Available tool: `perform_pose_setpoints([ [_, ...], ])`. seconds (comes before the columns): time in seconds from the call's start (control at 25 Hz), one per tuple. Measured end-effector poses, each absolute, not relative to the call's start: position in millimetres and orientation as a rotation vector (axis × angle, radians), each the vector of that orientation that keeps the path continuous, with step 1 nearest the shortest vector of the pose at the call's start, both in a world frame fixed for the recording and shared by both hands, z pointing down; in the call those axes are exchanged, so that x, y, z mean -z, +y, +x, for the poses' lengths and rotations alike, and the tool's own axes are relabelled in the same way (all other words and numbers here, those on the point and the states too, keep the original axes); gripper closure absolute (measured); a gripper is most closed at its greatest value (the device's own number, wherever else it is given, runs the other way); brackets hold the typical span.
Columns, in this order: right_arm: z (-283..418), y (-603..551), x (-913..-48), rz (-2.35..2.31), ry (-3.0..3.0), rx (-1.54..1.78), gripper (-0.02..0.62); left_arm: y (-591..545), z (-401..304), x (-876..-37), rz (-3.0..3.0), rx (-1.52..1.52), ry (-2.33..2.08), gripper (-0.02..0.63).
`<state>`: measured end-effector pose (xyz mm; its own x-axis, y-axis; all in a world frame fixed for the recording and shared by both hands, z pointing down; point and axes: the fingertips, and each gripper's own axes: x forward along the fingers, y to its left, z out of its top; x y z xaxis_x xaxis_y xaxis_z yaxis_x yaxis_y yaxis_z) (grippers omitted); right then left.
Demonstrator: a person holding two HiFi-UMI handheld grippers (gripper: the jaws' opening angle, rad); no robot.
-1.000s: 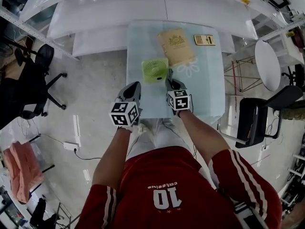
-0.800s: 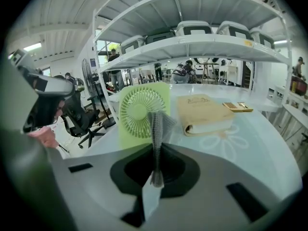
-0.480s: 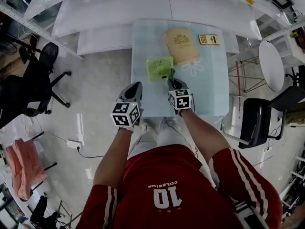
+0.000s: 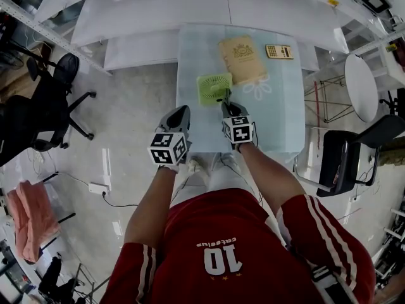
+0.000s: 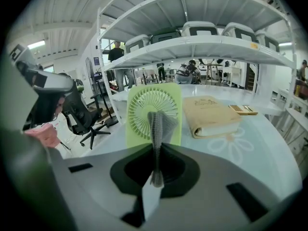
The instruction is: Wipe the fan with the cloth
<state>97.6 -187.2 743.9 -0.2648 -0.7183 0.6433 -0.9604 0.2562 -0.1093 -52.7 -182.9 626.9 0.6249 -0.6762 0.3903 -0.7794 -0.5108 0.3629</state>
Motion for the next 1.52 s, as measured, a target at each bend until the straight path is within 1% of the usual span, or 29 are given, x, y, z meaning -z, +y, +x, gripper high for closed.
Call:
perform_pose_setpoints([
  [1.52, 19.0, -193.4, -744.2, 1.354, -2.117, -0.616, 0.583, -169.5, -100.4, -627.2, 2.272, -0.228, -1.25, 0.603],
])
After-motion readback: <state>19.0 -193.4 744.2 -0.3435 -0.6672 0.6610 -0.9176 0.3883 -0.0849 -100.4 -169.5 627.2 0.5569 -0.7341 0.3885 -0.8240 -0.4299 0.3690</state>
